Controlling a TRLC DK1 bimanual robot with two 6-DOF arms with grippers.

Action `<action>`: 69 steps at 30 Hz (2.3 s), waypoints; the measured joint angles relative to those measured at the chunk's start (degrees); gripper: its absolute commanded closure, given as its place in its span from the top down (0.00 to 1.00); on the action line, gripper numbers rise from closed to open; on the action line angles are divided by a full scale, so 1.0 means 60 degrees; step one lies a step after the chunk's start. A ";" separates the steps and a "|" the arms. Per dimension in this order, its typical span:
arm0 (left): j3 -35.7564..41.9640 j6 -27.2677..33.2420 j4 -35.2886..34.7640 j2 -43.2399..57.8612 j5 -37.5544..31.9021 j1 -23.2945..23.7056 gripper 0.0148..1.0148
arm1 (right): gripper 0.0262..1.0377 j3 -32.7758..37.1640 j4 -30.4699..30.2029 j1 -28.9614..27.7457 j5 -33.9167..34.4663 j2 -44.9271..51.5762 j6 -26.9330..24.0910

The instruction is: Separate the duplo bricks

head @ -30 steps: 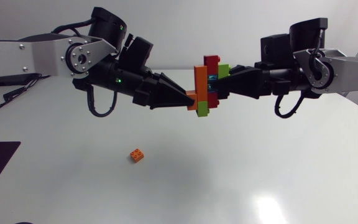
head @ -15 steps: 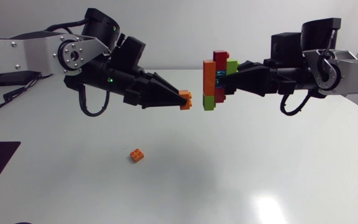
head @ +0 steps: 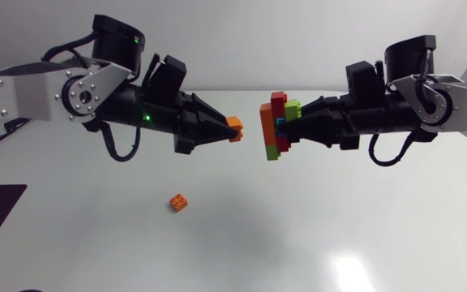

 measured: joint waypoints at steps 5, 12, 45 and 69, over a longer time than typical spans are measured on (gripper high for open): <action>-0.1013 -0.0244 0.1818 0.0142 -0.1548 -0.0674 0.37 | 0.13 -0.0357 -0.0208 0.0182 0.0288 -0.0565 -0.0634; -0.1093 -0.0441 0.2102 0.1967 -0.2087 -0.0463 0.37 | 0.13 -0.0499 -0.0240 0.0182 0.0335 -0.0947 -0.0699; -0.1111 -0.1315 0.4040 0.4692 -0.3548 -0.0627 0.39 | 0.13 -0.0579 -0.0237 0.0120 0.0328 -0.1009 -0.0699; -0.0780 -0.0528 0.1144 0.3923 -0.4065 -0.0350 0.90 | 0.13 -0.0583 -0.0204 0.0120 0.0259 -0.1009 -0.0699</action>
